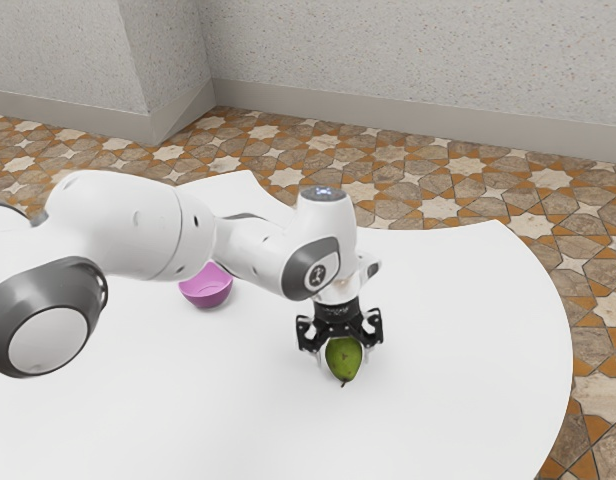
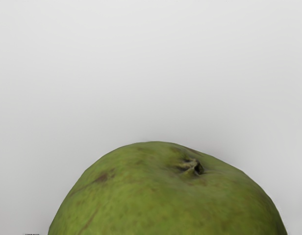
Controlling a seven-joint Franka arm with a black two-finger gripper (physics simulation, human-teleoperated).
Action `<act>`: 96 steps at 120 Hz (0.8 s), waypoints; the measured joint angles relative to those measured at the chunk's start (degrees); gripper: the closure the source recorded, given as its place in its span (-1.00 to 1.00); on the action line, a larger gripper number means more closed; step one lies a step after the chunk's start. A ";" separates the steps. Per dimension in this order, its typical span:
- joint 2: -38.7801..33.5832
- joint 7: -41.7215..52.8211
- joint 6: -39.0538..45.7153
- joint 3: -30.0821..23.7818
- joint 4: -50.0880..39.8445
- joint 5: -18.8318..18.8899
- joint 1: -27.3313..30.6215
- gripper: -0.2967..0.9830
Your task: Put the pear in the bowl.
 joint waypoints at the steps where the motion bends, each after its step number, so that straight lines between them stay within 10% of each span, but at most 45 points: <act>1: 0.00 -0.01 0.01 0.00 0.04 0.00 -0.01 -0.37; 45: -5.39 -1.51 -0.76 0.01 -0.62 0.64 0.24 0.37; 96: -13.22 -3.42 -3.62 2.79 0.20 2.50 13.33 0.42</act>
